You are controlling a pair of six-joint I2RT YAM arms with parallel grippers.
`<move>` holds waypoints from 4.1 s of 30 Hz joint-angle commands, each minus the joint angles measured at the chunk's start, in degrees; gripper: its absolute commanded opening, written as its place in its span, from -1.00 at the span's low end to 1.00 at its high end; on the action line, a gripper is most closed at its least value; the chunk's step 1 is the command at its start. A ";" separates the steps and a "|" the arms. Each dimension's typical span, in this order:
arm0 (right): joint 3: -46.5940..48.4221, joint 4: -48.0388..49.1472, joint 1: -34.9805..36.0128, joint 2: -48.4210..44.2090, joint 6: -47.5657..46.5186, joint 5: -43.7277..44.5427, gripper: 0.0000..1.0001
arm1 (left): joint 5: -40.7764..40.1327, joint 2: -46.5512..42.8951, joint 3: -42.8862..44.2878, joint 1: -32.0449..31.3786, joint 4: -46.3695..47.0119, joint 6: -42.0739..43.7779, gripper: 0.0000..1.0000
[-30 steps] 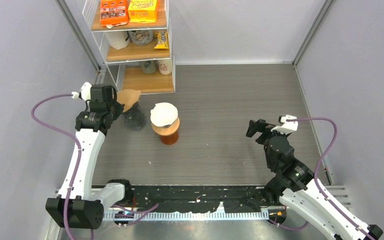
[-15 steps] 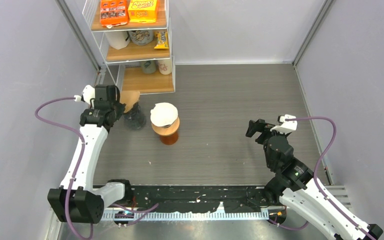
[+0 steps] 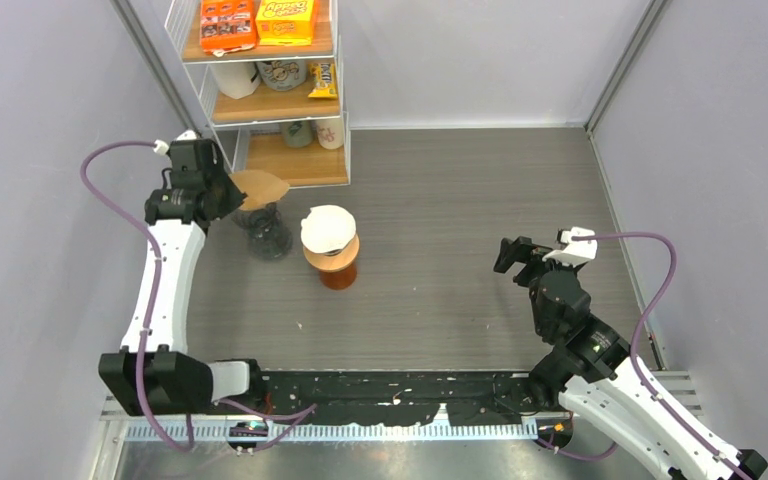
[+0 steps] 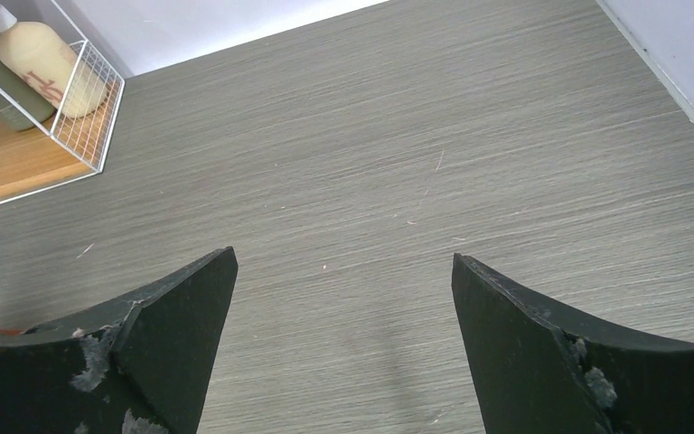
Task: Place the coffee filter in the dripper
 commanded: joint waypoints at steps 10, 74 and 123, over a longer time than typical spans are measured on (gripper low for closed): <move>1.42 4.07 -0.02 -0.11 -2.43 -3.33 0.91 | 17.70 7.76 8.29 4.76 -8.61 26.69 -1.00; 0.60 3.38 0.04 0.61 -1.13 -4.15 0.91 | -2.86 17.75 16.97 -1.94 -14.38 6.18 -0.22; 0.47 3.96 0.01 3.32 -1.01 -3.39 0.91 | -0.98 28.41 14.79 -1.94 -13.60 7.78 -0.59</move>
